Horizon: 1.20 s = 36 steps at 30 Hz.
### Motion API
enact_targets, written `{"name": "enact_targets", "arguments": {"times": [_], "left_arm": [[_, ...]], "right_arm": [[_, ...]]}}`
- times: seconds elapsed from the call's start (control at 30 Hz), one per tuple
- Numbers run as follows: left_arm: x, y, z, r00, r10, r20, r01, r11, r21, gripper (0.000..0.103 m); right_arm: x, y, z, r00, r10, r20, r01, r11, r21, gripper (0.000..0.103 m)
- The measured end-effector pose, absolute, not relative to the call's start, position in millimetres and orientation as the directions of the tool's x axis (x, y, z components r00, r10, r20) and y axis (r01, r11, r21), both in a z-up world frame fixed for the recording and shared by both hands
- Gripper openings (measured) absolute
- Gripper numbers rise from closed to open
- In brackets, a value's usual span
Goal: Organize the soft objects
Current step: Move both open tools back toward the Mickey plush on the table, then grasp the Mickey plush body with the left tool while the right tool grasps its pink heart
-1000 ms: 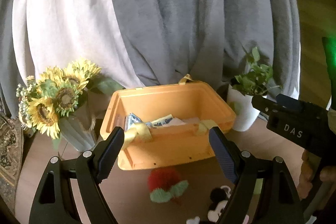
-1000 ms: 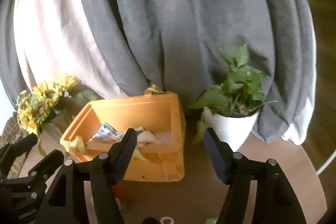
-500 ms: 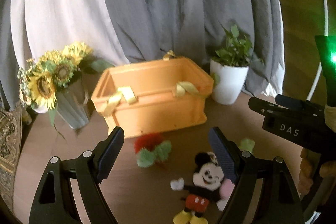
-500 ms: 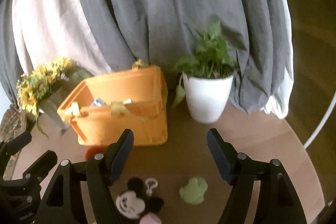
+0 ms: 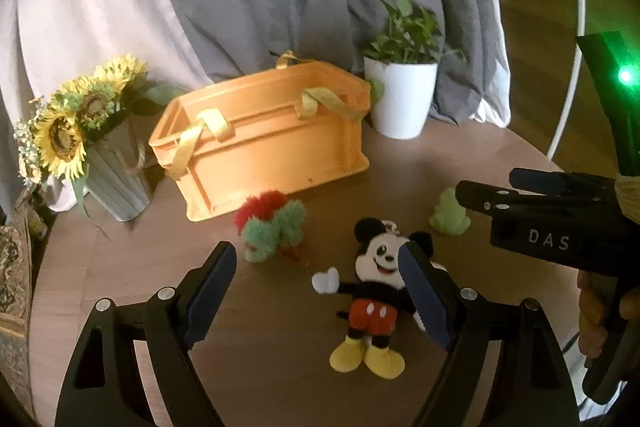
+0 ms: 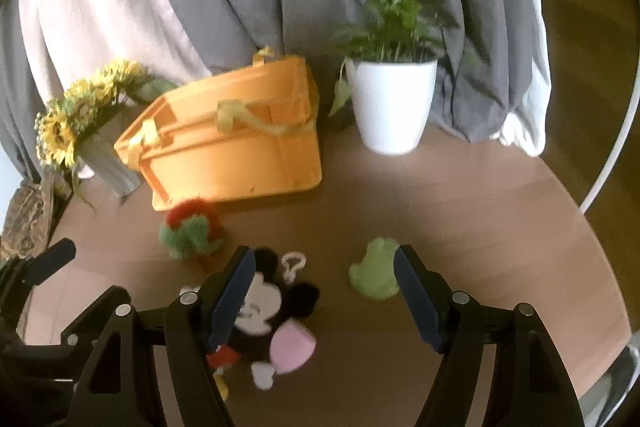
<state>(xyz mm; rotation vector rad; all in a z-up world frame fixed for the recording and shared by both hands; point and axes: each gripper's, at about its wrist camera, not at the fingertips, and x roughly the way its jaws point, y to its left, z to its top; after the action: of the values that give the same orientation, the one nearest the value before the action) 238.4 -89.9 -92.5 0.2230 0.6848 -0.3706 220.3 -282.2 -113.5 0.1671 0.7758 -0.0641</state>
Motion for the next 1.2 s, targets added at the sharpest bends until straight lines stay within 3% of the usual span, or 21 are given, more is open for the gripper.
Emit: {"name": "enact_targets", "arguments": {"times": [0.6, 0.97, 1.2], "left_arm": [[236, -98, -151, 0.600, -0.315, -0.735, 0.525, 0.849, 0.065, 0.083], [242, -107, -173, 0.574, -0.329, -0.750, 0.558, 0.827, 0.065, 0.079], [248, -110, -182, 0.553, -0.336, -0.762, 0.565, 0.824, 0.046, 0.074]], "right_arm": [[211, -270, -171, 0.605, 0.077, -0.792, 0.148, 0.967, 0.208, 0.072], [221, -268, -193, 0.569, 0.131, -0.812, 0.162, 0.950, 0.266, 0.058], [228, -266, -203, 0.545, 0.154, -0.824, 0.162, 0.945, 0.284, 0.056]]}}
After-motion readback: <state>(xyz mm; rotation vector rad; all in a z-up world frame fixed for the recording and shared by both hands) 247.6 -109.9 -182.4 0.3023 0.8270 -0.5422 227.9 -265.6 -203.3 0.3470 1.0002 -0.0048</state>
